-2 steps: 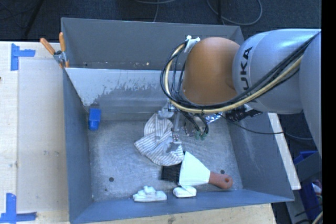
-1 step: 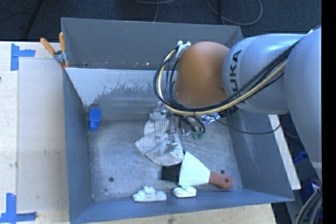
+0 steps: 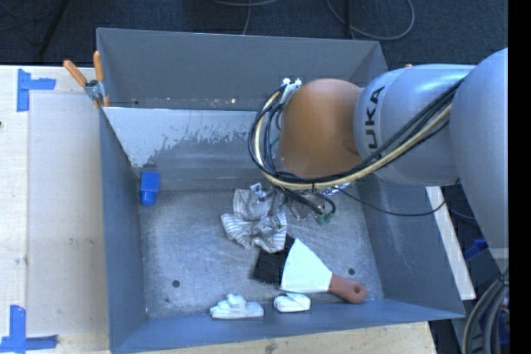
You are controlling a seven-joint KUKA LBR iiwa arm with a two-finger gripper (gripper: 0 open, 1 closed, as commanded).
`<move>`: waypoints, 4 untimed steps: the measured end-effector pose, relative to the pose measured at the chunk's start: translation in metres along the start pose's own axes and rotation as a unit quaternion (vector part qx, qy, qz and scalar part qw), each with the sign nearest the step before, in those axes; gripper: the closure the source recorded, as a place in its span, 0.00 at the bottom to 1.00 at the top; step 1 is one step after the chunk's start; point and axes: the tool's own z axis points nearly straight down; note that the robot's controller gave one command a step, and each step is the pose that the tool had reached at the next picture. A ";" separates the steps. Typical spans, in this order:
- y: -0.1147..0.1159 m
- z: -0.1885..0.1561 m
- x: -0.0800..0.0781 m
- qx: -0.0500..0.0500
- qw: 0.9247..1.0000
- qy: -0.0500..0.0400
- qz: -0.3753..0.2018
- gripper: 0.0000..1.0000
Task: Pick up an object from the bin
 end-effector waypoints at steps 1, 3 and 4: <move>0.000 0.000 0.000 0.000 1.000 0.000 0.000 1.00; 0.000 -0.004 -0.001 0.002 1.000 -0.007 0.001 1.00; 0.000 -0.007 0.001 0.001 1.000 -0.005 0.001 1.00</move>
Offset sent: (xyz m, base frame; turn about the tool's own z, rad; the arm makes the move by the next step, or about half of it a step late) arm 0.0001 0.0000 0.0177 0.0000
